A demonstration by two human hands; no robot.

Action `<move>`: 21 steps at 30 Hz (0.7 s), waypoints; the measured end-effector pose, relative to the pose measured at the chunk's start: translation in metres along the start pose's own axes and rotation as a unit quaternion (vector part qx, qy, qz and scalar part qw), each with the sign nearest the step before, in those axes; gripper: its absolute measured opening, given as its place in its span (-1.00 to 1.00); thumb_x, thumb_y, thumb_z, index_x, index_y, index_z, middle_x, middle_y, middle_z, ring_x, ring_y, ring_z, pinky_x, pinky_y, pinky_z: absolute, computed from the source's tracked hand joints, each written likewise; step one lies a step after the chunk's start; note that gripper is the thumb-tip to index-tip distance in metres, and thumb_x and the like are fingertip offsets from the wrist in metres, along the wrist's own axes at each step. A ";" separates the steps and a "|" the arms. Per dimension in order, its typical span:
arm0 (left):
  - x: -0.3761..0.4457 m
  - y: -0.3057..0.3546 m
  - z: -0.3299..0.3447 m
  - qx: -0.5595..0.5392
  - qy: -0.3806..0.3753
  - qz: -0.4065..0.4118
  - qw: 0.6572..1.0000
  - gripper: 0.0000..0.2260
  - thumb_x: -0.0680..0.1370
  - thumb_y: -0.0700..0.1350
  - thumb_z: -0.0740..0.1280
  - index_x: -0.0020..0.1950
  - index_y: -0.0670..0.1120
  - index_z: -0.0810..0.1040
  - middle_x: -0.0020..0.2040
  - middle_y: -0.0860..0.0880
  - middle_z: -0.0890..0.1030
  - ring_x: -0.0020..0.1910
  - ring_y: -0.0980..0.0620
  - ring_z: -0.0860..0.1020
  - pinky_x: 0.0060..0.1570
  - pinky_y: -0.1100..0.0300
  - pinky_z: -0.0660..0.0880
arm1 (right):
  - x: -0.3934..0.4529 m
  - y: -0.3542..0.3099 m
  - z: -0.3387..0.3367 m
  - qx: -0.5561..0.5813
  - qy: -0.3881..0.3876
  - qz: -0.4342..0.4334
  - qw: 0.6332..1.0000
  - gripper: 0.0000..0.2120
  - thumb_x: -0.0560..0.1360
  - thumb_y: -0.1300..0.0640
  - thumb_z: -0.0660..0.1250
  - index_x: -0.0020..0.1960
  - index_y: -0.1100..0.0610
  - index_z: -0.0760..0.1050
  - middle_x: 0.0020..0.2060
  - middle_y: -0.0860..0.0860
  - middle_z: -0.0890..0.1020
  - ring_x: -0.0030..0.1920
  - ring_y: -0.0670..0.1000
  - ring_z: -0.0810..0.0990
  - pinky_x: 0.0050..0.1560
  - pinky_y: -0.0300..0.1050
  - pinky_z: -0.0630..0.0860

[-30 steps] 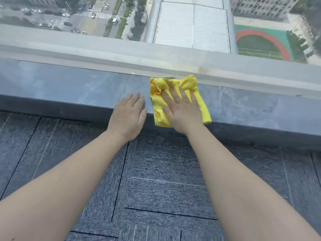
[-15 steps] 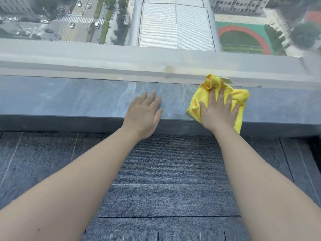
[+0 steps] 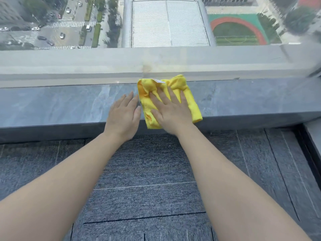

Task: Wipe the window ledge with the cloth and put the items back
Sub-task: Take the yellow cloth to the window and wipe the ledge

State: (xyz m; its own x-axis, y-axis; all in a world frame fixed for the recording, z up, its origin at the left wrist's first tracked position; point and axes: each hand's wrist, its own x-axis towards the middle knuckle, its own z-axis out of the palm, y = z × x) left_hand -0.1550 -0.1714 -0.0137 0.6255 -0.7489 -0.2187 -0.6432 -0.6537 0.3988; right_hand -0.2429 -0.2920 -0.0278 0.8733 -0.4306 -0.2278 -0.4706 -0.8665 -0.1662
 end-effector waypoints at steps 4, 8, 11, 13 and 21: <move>0.003 0.005 0.001 0.018 -0.002 0.002 1.000 -0.54 0.60 -0.04 -0.05 0.48 -0.15 0.14 0.55 -0.11 0.12 0.54 -0.06 0.05 0.50 0.09 -0.06 | -0.010 0.018 0.000 0.013 0.002 0.015 1.000 -0.52 0.60 -0.11 -0.13 0.50 -0.12 -0.10 0.55 -0.10 -0.05 0.54 0.00 -0.17 0.49 0.07 -0.25; 0.008 0.042 0.020 0.040 -0.029 0.056 0.997 -0.56 0.62 -0.06 -0.03 0.50 -0.13 0.10 0.55 -0.10 0.09 0.54 -0.07 0.01 0.49 0.11 -0.08 | -0.024 0.061 -0.001 0.025 0.008 0.107 0.994 -0.51 0.60 -0.10 -0.14 0.51 -0.08 -0.09 0.55 -0.08 -0.06 0.54 0.02 -0.16 0.50 0.08 -0.21; 0.012 0.050 0.021 0.066 -0.033 0.070 0.995 -0.50 0.58 0.02 -0.11 0.50 -0.11 0.08 0.56 -0.09 0.07 0.54 -0.08 0.00 0.52 0.05 -0.07 | -0.028 0.076 -0.003 0.030 0.023 0.152 0.988 -0.49 0.59 -0.10 -0.12 0.51 -0.04 -0.10 0.55 -0.04 -0.07 0.54 0.05 -0.14 0.50 0.10 -0.19; 0.017 0.059 0.027 0.075 -0.045 0.078 0.993 -0.54 0.62 -0.02 -0.06 0.51 -0.10 0.05 0.56 -0.07 0.04 0.55 -0.07 -0.03 0.52 0.02 -0.08 | -0.033 0.096 -0.006 0.029 0.025 0.201 0.979 -0.47 0.59 -0.12 -0.12 0.52 -0.02 -0.12 0.55 -0.02 -0.09 0.54 0.07 -0.14 0.50 0.11 -0.20; 0.037 0.103 0.040 0.076 -0.072 0.115 0.988 -0.55 0.62 -0.02 -0.06 0.51 -0.06 0.04 0.57 -0.03 0.01 0.55 -0.03 -0.06 0.53 0.03 -0.11 | -0.044 0.161 -0.017 0.057 0.015 0.363 0.930 -0.42 0.58 -0.16 -0.14 0.52 0.04 -0.16 0.55 0.03 -0.14 0.54 0.13 -0.19 0.49 0.17 -0.22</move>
State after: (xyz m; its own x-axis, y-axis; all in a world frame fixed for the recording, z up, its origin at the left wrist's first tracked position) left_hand -0.2155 -0.2707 -0.0166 0.3936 -0.8799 -0.2661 -0.8264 -0.4655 0.3168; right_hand -0.3550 -0.4165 -0.0285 0.3218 -0.9001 -0.2936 -0.9466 -0.3122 -0.0805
